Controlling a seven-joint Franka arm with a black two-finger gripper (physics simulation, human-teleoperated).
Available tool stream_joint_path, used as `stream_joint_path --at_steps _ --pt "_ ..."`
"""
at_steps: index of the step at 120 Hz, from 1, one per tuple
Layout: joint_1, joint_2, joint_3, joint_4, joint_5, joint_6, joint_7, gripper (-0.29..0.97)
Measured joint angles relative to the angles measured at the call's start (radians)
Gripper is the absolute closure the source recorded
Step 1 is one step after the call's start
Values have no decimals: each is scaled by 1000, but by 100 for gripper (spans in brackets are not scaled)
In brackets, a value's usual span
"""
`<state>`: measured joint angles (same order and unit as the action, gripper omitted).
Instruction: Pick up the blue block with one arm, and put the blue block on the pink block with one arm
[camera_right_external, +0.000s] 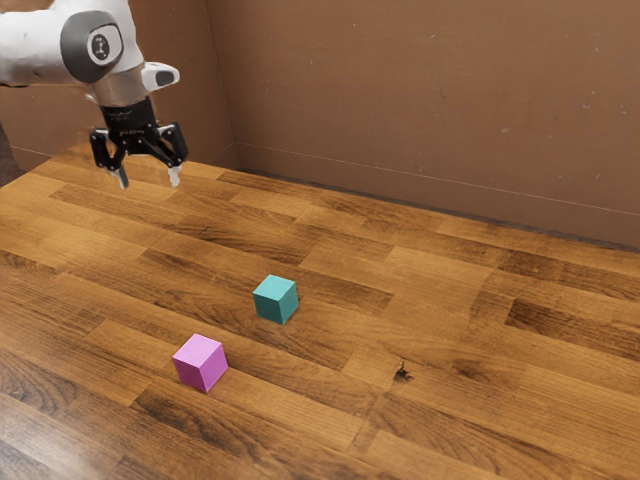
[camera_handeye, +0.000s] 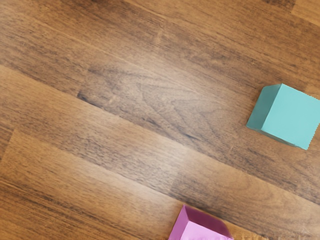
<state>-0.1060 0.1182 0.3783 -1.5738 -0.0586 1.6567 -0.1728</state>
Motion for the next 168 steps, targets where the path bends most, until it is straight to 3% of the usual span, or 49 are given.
stream_joint_path --at_steps 8,15,38,45,52,63,80,106,130,153,168 --pt "-102 68 -2 -3 -35 48 -1 2" --pt "-135 130 -3 -3 -35 132 3 2" --pt "-115 381 -27 120 -77 344 49 2" --pt "-28 413 -144 145 -63 380 79 2" --pt "50 422 -250 143 -37 410 107 2" --pt "80 428 -293 101 -13 467 159 2" --pt "84 441 -304 67 8 538 278 2" --pt "89 511 -306 59 -75 584 409 3" --pt "93 563 -306 104 -105 620 493 3" --pt "70 430 -304 -27 -135 590 525 3" --pt "54 412 -302 -70 -141 552 514 3"
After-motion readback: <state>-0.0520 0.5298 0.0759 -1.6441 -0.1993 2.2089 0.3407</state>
